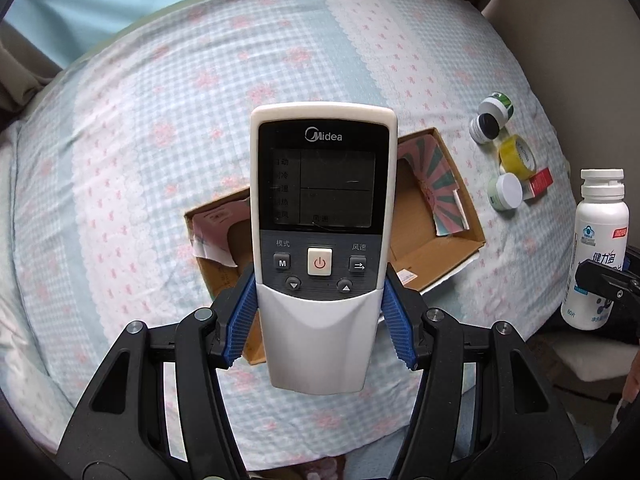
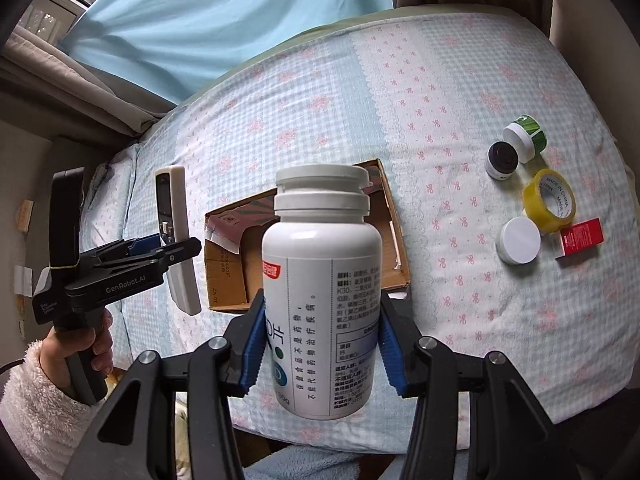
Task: Organize rigid objects
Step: 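Carry the remote and pill bottle over the cardboard box with both tools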
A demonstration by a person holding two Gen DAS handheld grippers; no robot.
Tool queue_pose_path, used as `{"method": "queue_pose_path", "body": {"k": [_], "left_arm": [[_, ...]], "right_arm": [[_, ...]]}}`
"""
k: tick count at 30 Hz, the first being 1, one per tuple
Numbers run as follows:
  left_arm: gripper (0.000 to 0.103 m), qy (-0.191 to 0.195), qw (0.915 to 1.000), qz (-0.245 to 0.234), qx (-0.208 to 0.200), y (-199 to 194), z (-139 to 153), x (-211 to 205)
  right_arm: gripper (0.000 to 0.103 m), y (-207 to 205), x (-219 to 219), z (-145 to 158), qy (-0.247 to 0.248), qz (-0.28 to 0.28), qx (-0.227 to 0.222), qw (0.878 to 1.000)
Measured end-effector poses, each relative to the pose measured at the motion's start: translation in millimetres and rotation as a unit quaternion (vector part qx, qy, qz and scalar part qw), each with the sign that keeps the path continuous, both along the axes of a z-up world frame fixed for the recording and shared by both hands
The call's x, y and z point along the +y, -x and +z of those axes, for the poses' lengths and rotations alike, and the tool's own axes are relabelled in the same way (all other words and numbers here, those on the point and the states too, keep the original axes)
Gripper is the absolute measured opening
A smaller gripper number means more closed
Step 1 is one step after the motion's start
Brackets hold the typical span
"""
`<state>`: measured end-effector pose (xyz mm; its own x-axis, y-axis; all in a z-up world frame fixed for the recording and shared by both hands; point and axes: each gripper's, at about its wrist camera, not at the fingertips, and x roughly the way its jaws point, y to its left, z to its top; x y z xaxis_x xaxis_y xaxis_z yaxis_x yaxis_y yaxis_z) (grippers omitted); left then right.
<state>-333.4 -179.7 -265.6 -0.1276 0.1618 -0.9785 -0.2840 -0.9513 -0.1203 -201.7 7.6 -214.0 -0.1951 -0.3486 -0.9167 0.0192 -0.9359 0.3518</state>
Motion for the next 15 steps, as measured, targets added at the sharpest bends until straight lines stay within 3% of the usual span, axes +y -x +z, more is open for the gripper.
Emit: {"method": "queue_pose_path", "body": {"k": [9, 15], "left_arm": [[0.055, 0.036, 0.9960, -0.082, -0.006, 25.9, -71.1, 10.6], [0.055, 0.062, 0.9858, -0.155, -0.012, 30.7, -120.3, 40.2]], "right_arm": [[0.046, 51.8, -30.8, -87.1, -0.031, -0.056, -0.066, 0.996], [0.046, 80.5, -36.4, -149.8, -0.020, -0.068, -0.093, 0.993]]}}
